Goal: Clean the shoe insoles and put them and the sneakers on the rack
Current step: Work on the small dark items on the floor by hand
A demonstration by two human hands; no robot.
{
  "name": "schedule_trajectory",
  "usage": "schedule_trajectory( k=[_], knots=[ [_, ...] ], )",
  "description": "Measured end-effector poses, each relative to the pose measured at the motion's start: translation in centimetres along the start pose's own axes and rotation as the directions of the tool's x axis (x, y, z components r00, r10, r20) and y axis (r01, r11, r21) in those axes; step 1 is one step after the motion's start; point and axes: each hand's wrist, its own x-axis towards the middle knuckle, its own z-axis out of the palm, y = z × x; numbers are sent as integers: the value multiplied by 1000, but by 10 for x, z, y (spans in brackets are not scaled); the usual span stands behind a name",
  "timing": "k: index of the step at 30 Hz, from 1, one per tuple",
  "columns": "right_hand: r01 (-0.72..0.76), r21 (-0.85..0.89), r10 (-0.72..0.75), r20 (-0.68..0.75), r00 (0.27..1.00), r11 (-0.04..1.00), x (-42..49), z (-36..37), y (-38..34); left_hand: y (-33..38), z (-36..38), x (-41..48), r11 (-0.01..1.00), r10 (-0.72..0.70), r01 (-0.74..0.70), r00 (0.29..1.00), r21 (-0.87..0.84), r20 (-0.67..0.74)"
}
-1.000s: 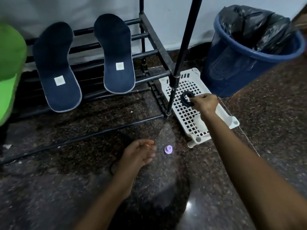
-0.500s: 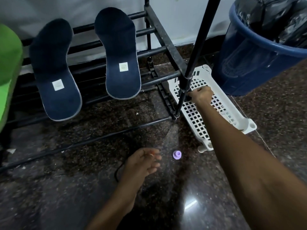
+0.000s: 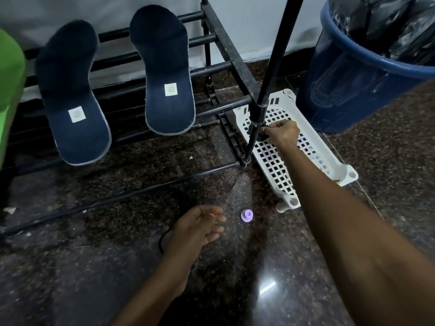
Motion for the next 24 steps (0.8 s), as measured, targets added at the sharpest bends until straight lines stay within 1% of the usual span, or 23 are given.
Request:
schedule_trajectory(
  k=[7,17,20,24],
  knots=[
    [35,-28,-37,-59,998,999,-10,-9,4,1,0,-7,1000,30,-30,999,-4,16],
    [93,-35,-97,-154,983,995,-31,-20,10,3,0,-14,997,73,-74,997,33,20],
    [103,-17,-104,-161,982,995,-44,-25,11,6,1,-18,995,100,-100,995,26,19],
    [152,35,-144,-166,976,988,-73,-32,16,8,-3,-25,990,138,-138,990,27,15]
  ],
)
